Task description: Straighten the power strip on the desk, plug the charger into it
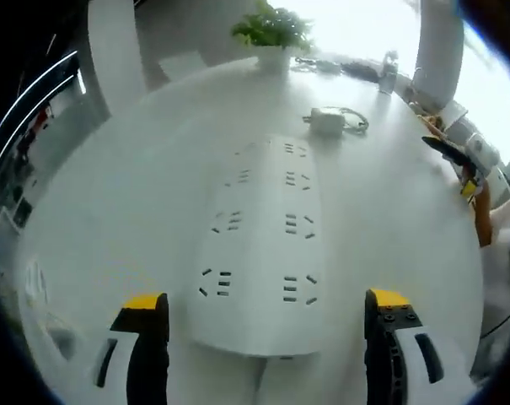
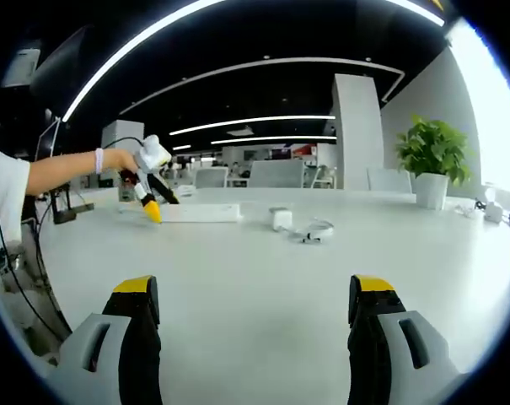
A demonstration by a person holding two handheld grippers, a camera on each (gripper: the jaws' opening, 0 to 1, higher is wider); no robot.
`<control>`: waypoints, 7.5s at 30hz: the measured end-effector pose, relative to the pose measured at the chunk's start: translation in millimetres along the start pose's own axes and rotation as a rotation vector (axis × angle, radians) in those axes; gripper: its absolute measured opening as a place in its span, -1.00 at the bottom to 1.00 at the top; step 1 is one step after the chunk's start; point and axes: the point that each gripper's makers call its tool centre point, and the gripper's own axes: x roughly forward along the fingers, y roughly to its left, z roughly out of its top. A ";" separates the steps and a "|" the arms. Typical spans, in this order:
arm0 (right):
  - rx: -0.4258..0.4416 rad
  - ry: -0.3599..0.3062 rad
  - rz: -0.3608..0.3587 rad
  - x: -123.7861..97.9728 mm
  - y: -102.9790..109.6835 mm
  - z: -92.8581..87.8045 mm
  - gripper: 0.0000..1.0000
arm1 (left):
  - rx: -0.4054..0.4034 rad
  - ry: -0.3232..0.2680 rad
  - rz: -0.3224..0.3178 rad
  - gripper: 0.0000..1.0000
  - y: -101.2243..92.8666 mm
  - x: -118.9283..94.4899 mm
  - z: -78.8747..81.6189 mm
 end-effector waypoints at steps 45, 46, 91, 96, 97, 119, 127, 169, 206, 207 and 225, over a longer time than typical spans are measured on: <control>0.001 0.007 -0.019 -2.4 -3.3 -1.7 0.85 | 0.136 0.026 -0.083 0.36 44.9 1.1 22.1; 0.001 0.008 -0.020 -2.1 -3.3 -2.0 0.85 | 0.141 0.030 -0.085 0.36 45.4 1.3 22.3; 0.013 0.026 -0.043 -5.1 -13.8 -10.8 0.85 | 0.459 0.347 -0.082 0.30 49.6 10.5 31.5; 0.015 0.028 -0.049 -6.7 -15.4 -11.4 0.85 | 0.452 0.360 -0.074 0.30 48.4 9.8 29.8; 0.014 0.028 -0.049 -6.8 -15.4 -11.3 0.85 | 0.449 0.360 -0.074 0.30 48.5 9.7 29.8; 0.014 0.030 -0.043 -6.1 -13.7 -12.1 0.85 | 0.389 0.296 -0.068 0.31 50.8 12.1 32.8; 0.012 0.033 -0.045 -7.6 -13.7 -13.1 0.84 | 0.354 0.267 -0.060 0.33 51.4 12.6 33.7; -0.016 0.009 -0.020 -12.6 2.3 0.2 0.84 | 0.200 -0.130 0.069 0.99 36.0 -41.6 77.9; -0.028 0.002 0.063 -3.5 21.1 1.7 0.84 | 0.136 -0.645 0.355 0.99 -16.0 -160.3 49.0; -0.028 0.001 0.065 -3.5 21.5 1.8 0.84 | 0.125 -0.655 0.361 0.99 -16.8 -161.6 45.6; -0.021 0.008 0.055 -5.1 16.4 -2.0 0.84 | -0.025 -0.801 0.608 0.99 -29.5 -174.2 -35.8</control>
